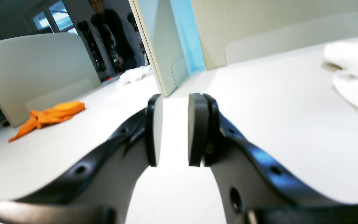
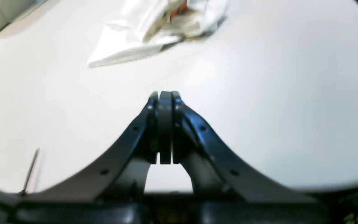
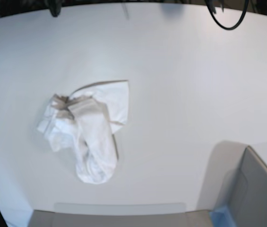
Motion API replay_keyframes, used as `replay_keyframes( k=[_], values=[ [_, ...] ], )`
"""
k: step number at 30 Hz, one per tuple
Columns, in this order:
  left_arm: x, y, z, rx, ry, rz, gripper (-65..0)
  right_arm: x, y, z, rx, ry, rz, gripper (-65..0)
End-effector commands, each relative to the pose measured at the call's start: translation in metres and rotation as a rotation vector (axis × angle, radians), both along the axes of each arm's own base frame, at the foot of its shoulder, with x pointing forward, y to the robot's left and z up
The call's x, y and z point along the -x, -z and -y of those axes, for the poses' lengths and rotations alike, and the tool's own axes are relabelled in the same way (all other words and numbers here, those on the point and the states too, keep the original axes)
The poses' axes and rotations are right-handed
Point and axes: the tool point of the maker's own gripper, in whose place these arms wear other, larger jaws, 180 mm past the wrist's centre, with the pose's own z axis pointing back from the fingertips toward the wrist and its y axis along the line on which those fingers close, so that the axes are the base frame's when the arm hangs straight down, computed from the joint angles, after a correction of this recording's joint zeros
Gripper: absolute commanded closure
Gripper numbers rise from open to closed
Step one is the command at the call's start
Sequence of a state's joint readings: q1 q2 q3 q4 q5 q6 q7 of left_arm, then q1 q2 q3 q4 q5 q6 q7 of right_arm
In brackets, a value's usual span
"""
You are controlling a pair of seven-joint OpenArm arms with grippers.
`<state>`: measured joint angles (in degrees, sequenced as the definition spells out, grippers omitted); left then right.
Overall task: Layout the t-shirt on the table in an organized manner, then fold the t-shirt properly
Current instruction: 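Lower the right gripper onto the crumpled white t-shirt and grasp it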
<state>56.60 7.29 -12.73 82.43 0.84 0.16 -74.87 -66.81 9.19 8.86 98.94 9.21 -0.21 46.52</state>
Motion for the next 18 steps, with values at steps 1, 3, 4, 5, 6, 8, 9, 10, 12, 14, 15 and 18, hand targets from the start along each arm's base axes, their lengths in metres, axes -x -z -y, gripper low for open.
replay_keyframes(
  k=[1,3,4,5,6,8,9,10,12,14,15,18],
  values=[
    [0.001,-0.006,0.000,-0.006,0.004,0.015,-15.6,-0.007,-0.013,-0.002,-0.009,-0.002,0.042,-0.5],
    [-0.013,-0.008,0.000,-0.020,0.019,0.025,-15.6,-0.023,-0.018,-0.006,-0.010,-0.013,0.044,-0.5],
    [-0.020,-0.009,0.001,-0.031,0.031,0.021,-15.6,-0.032,-0.021,-0.008,-0.011,-0.019,0.047,-0.5],
    [-0.028,-0.013,0.003,-0.041,0.046,0.021,-15.6,-0.042,-0.024,-0.011,-0.011,-0.029,0.042,-0.5],
    [-0.036,-0.016,0.006,-0.048,0.061,0.013,-15.6,-0.052,-0.028,-0.014,-0.011,-0.038,0.040,-0.5],
    [-0.050,-0.022,0.007,-0.063,0.072,0.010,-15.6,-0.069,-0.035,-0.019,-0.008,-0.055,0.035,-0.5],
    [-0.060,-0.024,0.008,-0.070,0.075,0.005,-15.6,-0.080,-0.040,-0.022,-0.006,-0.063,0.041,-0.5],
    [-0.070,-0.025,0.009,-0.081,0.079,0.001,-15.6,-0.088,-0.042,-0.024,-0.004,-0.070,0.039,-0.5],
    [-0.089,-0.026,0.007,-0.095,0.074,-0.020,-15.6,-0.108,-0.046,-0.028,0.004,-0.082,0.035,-0.6],
    [-0.105,-0.021,0.009,-0.084,0.069,-0.054,-15.6,-0.122,-0.042,-0.029,0.013,-0.089,0.012,-0.7],
    [-0.114,-0.019,0.011,-0.070,0.069,-0.067,-15.7,-0.130,-0.041,-0.029,0.018,-0.092,0.003,-0.9],
    [-0.135,-0.014,0.018,-0.027,0.066,-0.117,-15.7,-0.149,-0.035,-0.029,0.036,-0.097,-0.044,-5.7]
  ],
)
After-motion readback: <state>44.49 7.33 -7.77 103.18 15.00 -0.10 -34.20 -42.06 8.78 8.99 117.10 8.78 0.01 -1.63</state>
